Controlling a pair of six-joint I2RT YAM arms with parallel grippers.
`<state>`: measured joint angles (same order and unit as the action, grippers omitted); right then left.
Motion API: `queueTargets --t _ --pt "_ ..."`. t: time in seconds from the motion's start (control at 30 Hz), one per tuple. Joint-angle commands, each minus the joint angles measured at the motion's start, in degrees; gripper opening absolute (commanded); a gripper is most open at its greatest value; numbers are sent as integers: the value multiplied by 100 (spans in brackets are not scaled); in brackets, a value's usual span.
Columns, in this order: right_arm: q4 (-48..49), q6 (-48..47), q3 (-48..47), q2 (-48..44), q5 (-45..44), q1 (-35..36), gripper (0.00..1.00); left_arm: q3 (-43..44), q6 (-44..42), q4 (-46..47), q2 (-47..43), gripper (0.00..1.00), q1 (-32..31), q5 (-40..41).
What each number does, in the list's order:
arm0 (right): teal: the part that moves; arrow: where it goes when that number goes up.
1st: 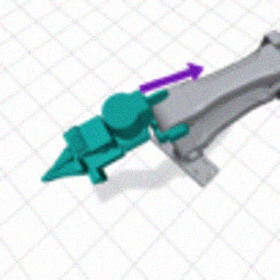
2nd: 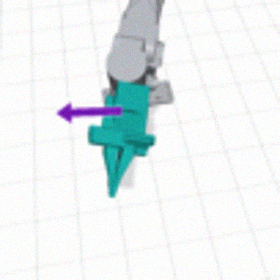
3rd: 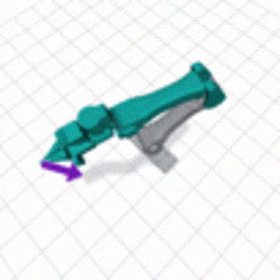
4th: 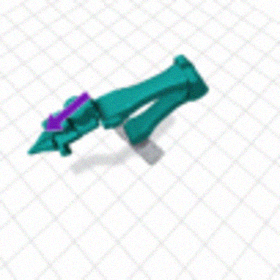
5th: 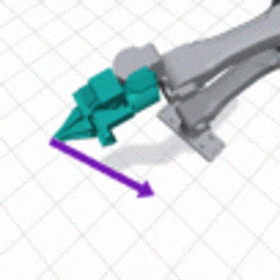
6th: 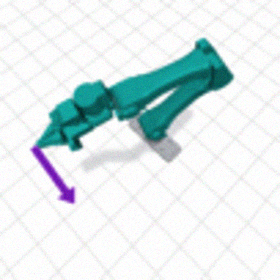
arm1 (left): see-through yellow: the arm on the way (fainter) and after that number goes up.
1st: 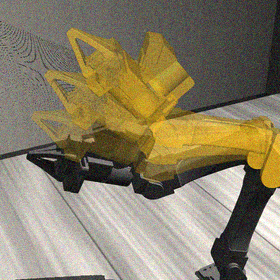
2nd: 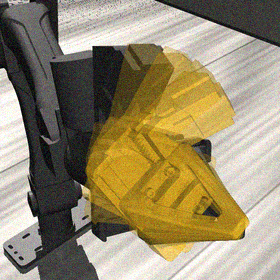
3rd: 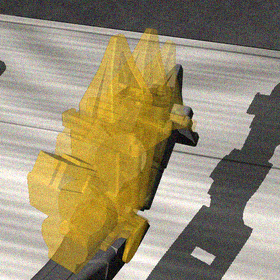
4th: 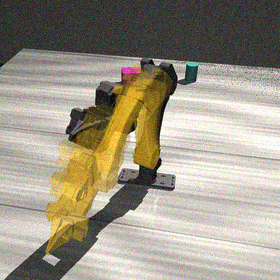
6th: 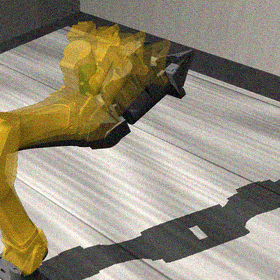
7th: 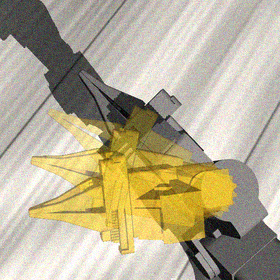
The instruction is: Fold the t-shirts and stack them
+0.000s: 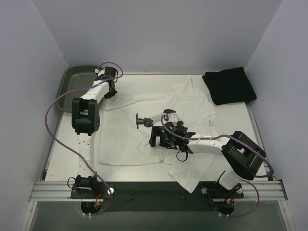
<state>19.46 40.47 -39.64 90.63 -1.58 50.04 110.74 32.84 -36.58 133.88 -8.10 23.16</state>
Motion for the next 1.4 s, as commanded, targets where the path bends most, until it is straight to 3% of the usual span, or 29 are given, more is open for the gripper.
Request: queueTargets --t 0.0,0.4,0.83,1.17,1.37 --pt "-795 128 220 -72 -96 85 96 562 -129 -218 190 0 124 171" --pt "-891 146 106 -19 -158 164 96 1248 -331 -271 542 0 247 119" --pt "-830 172 -71 236 -158 269 96 36 -331 81 -486 0 247 -496" --pt "-768 207 44 175 -211 340 96 -237 -208 133 -355 0 247 -918" --pt "-848 155 96 52 -263 331 96 184 -287 -51 49 0 247 -717"
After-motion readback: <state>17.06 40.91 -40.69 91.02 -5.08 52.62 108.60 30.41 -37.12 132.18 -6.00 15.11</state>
